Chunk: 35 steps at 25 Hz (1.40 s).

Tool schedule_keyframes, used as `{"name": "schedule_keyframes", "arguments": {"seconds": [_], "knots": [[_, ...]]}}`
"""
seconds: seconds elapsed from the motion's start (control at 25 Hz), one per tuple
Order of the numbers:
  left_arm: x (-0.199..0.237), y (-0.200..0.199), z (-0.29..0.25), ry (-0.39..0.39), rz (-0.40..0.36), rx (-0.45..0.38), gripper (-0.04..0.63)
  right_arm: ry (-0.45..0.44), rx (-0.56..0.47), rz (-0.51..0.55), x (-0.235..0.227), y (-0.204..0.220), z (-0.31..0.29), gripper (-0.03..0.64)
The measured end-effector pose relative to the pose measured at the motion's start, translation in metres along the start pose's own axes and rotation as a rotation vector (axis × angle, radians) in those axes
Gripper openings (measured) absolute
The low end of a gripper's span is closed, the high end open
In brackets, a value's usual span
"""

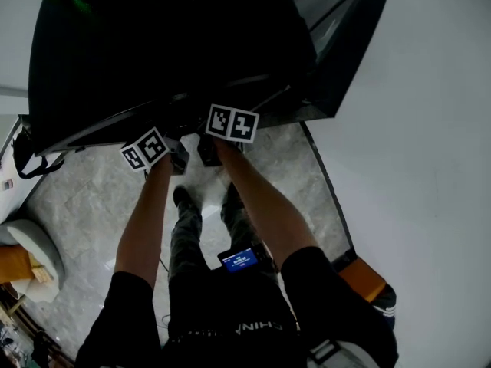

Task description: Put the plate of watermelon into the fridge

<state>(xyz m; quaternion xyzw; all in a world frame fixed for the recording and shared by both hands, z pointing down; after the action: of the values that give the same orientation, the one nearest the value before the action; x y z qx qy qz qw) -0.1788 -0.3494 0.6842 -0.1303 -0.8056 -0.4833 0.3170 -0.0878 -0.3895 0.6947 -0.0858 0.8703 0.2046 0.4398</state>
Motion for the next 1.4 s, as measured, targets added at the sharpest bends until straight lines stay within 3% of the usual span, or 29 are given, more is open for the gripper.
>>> {"name": "schedule_keyframes", "arguments": {"seconds": [0.2, 0.36, 0.44, 0.6, 0.72, 0.96, 1.12, 1.2, 1.4], "knots": [[-0.034, 0.007, 0.029, 0.111, -0.066, 0.045, 0.014, 0.003, 0.022, 0.012, 0.014, 0.006, 0.033, 0.020], [-0.070, 0.006, 0.065, 0.208, -0.074, 0.065, 0.014, -0.016, 0.044, 0.024, 0.037, 0.014, 0.075, 0.018], [-0.086, -0.001, 0.084, 0.252, -0.051, 0.043, 0.014, -0.035, 0.052, 0.032, 0.050, 0.018, 0.097, 0.017], [-0.103, -0.014, 0.120, 0.244, -0.008, -0.005, 0.014, -0.065, 0.058, 0.044, 0.065, 0.026, 0.138, 0.017], [-0.113, -0.017, 0.134, 0.319, 0.016, -0.052, 0.014, -0.087, 0.052, 0.043, 0.068, 0.031, 0.162, 0.017], [-0.123, 0.001, 0.179, 0.330, 0.080, -0.017, 0.014, -0.113, 0.057, 0.020, 0.065, 0.057, 0.203, 0.017], [-0.124, -0.013, 0.173, 0.343, 0.103, -0.001, 0.014, -0.140, 0.016, 0.038, 0.079, 0.031, 0.200, 0.018], [-0.130, -0.017, 0.170, 0.358, 0.173, 0.003, 0.014, -0.158, -0.002, 0.050, 0.087, 0.020, 0.200, 0.018], [-0.142, -0.008, 0.169, 0.397, 0.220, -0.050, 0.014, -0.159, 0.009, 0.043, 0.076, 0.026, 0.204, 0.018]]}}
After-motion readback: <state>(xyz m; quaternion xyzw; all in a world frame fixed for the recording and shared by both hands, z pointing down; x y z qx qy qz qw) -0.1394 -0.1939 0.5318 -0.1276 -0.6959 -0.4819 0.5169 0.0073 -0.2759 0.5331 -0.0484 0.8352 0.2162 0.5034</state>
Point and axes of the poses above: the fingertips, and each gripper's own axes: z backward along the fingers, x to its left, y out of its underside, the point moved 4 cm from there along z, backward along the fingers, and after that the axes turned 12 degrees about -z, right-handed, at the moved point
